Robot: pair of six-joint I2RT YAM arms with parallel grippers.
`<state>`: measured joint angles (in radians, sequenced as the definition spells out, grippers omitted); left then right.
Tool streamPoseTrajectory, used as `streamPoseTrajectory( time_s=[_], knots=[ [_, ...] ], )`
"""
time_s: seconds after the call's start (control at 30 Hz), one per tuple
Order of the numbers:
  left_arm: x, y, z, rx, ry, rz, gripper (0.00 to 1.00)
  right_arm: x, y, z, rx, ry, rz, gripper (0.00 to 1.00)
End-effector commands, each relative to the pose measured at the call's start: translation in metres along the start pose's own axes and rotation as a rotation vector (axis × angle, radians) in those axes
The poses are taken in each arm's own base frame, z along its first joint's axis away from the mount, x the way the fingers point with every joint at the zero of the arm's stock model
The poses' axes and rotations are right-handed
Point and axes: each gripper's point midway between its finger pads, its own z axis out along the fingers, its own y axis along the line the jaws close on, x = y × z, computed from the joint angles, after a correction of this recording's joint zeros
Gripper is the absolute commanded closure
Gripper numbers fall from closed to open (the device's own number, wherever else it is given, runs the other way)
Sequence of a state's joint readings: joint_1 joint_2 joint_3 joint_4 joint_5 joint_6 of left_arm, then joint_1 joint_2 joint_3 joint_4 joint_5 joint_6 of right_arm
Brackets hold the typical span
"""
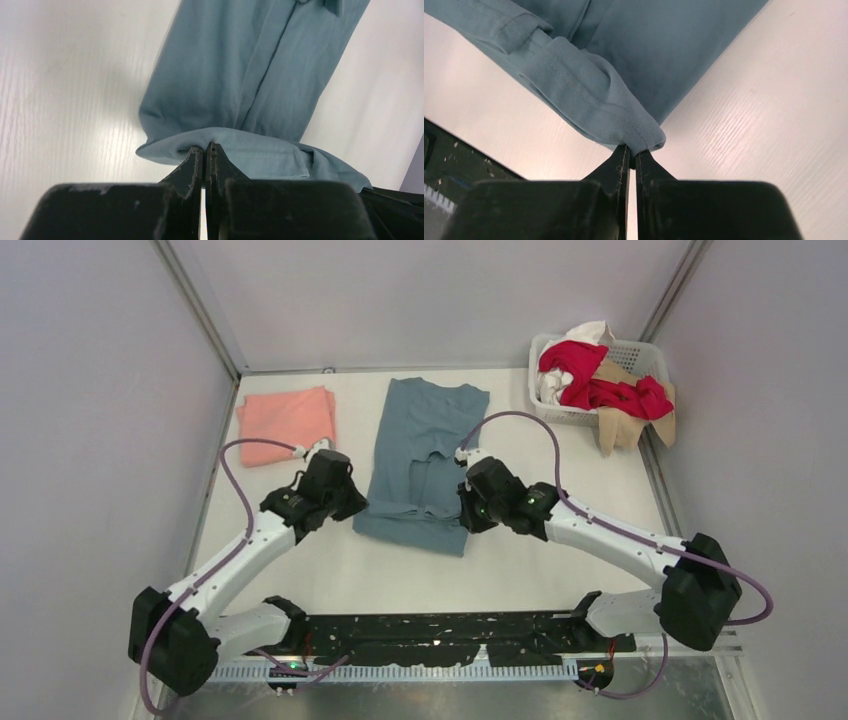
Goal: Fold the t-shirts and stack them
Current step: Fold the folded rectangular tshirt in 1/3 of the way
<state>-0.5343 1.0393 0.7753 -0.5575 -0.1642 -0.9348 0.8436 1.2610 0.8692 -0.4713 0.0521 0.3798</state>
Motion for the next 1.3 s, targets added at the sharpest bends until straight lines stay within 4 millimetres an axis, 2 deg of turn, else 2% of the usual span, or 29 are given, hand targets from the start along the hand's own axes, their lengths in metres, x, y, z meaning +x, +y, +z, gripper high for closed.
streamPoseTrajectory(
  time_s=[0.0,0.2,0.37,0.43,0.63,0.67,0.73,0.77,0.8,0.83,0.87,0.93,0.97,1.0,1.07,1.17,1.2,1.23,1.27],
  knots=[
    [-0.043,-0.032,0.017,0.062,-0.041,0.027,1.0,-0.047,-0.019,0.008,0.049,-0.058,-0.024,0.94],
    [-0.065,-0.042,0.053,0.013,0.024,0.046,1.0,-0.075,-0.063,0.026,0.119,-0.05,0.028,0.93],
    [-0.073,-0.049,0.082,-0.005,0.078,0.062,1.0,-0.091,-0.072,0.05,0.085,-0.037,0.041,0.92],
    [-0.076,-0.047,0.094,-0.032,0.1,0.059,1.0,-0.09,-0.08,0.065,0.095,-0.011,0.044,0.92],
    [-0.081,-0.036,0.117,-0.078,0.13,0.046,1.0,-0.101,-0.1,0.085,0.085,-0.005,0.084,0.87],
    [-0.079,-0.038,0.119,-0.065,0.15,0.046,0.94,-0.103,-0.101,0.087,0.084,-0.01,0.087,0.85],
    [-0.081,-0.036,0.124,-0.071,0.161,0.038,0.84,-0.108,-0.107,0.093,0.088,-0.014,0.09,0.74],
    [-0.084,-0.035,0.128,-0.07,0.162,0.032,0.72,-0.108,-0.113,0.098,0.1,-0.009,0.1,0.65],
    [-0.09,-0.036,0.129,-0.065,0.155,0.028,0.55,-0.118,-0.114,0.098,0.102,-0.028,0.1,0.58],
    [-0.097,-0.038,0.129,-0.057,0.144,0.026,0.38,-0.12,-0.123,0.101,0.129,-0.028,0.115,0.45],
    [-0.107,-0.042,0.127,-0.045,0.131,0.025,0.18,-0.132,-0.129,0.1,0.148,-0.052,0.128,0.37],
    [-0.12,-0.048,0.12,-0.033,0.108,0.025,0.02,-0.148,-0.133,0.092,0.178,-0.092,0.135,0.27],
    [-0.124,-0.048,0.114,-0.032,0.098,0.033,0.01,-0.152,-0.132,0.089,0.173,-0.101,0.133,0.23],
    [-0.126,-0.047,0.108,-0.037,0.087,0.037,0.0,-0.155,-0.128,0.081,0.164,-0.118,0.132,0.15],
    [-0.122,-0.042,0.098,-0.04,0.073,0.035,0.0,-0.15,-0.121,0.071,0.128,-0.128,0.134,0.0],
    [-0.096,-0.025,0.087,-0.042,0.102,0.015,0.01,-0.127,-0.111,0.063,0.081,-0.12,0.161,0.05],
    [-0.086,-0.018,0.083,-0.046,0.118,0.012,0.0,-0.109,-0.104,0.06,0.047,-0.096,0.183,0.05],
    [-0.075,-0.011,0.079,-0.048,0.137,0.015,0.0,-0.104,-0.099,0.059,0.025,-0.104,0.184,0.05],
    [-0.064,-0.002,0.075,-0.059,0.156,0.018,0.0,-0.085,-0.091,0.055,0.003,-0.082,0.189,0.05]
  ],
)
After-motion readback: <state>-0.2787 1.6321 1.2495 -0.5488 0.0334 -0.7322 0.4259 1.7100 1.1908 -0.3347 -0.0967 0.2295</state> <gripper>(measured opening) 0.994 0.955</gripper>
